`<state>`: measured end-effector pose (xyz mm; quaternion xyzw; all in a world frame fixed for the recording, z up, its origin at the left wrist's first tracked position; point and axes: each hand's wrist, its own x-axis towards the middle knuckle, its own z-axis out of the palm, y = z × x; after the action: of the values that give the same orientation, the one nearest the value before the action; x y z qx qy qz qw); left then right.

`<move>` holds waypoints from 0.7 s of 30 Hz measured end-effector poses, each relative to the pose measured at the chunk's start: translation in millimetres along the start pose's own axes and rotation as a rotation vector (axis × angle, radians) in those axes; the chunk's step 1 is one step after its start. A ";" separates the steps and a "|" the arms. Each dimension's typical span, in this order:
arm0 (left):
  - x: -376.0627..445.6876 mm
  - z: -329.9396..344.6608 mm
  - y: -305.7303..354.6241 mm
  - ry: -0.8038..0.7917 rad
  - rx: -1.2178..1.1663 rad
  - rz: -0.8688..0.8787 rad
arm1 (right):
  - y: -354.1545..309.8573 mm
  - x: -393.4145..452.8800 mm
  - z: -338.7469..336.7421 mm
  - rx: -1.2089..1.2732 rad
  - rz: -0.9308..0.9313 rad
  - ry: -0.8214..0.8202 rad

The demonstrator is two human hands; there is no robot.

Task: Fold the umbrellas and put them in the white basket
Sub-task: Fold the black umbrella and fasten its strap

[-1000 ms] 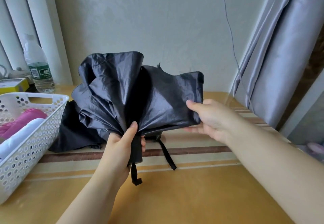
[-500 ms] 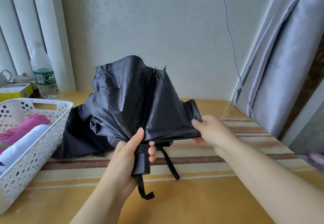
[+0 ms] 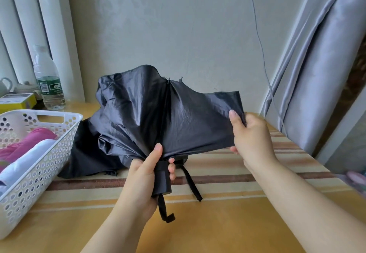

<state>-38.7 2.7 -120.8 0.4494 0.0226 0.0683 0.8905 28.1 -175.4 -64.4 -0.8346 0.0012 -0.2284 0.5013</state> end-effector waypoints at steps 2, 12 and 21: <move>1.0 -1.0 1.9 0.024 0.004 -0.010 | 1.0 1.4 2.9 0.121 0.077 -0.036; 6.4 -0.8 3.4 0.017 -0.160 -0.220 | 13.0 -25.9 -7.6 0.226 0.207 -0.559; 6.3 -0.1 1.1 0.011 -0.132 -0.218 | 15.6 -22.8 8.2 0.151 -0.046 -0.353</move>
<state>-32.5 4.3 -119.8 0.3845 0.0717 -0.0250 0.9200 14.4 -171.0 -89.3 -0.8214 -0.1229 -0.0895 0.5497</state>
